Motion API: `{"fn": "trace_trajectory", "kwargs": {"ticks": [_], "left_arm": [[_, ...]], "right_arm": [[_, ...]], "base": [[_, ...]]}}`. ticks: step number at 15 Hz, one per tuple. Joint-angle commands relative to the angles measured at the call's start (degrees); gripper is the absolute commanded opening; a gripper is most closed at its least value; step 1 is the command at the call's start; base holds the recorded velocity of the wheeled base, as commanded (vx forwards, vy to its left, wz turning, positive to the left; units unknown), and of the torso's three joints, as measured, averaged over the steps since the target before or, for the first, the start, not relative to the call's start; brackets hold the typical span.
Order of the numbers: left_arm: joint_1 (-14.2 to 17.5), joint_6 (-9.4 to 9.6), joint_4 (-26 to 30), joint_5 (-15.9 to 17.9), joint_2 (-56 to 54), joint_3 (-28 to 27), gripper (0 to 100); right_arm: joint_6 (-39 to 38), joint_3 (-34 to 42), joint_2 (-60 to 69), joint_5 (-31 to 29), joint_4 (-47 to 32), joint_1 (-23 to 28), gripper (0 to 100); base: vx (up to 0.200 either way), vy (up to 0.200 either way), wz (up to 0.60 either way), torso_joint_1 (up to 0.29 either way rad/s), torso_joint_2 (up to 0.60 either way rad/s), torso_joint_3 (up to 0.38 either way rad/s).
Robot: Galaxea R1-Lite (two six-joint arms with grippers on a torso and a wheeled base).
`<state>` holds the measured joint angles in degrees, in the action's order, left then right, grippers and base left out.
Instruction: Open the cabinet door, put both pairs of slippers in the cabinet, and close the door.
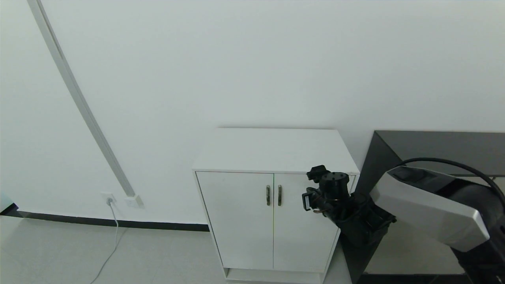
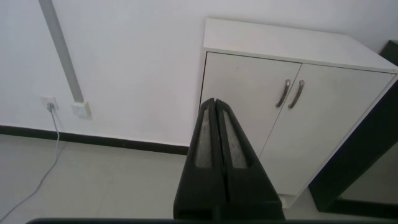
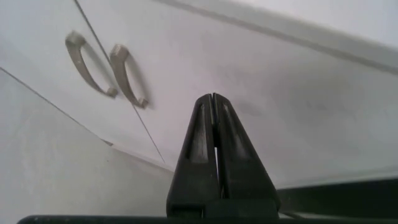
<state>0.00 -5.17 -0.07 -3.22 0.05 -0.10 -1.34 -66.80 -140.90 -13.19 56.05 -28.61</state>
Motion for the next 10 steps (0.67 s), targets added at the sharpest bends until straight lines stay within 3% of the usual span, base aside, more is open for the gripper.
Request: {"fn": "trace_trajectory", "kwargs": {"ticks": [1, 10], "left_arm": [[0.0, -0.02, 0.0, 0.0, 0.0, 0.0, 0], [0.0, -0.02, 0.0, 0.0, 0.0, 0.0, 0]], "right_arm": [[0.0, 9.1, 7.3, 0.0, 4.0, 1.1, 0], [0.3, 45.7, 28.7, -0.3, 19.9, 10.8, 0]], "base": [[0.000, 0.000, 0.00, 0.000, 0.00, 0.000], [0.000, 0.000, 0.00, 0.000, 0.00, 0.000]]}}
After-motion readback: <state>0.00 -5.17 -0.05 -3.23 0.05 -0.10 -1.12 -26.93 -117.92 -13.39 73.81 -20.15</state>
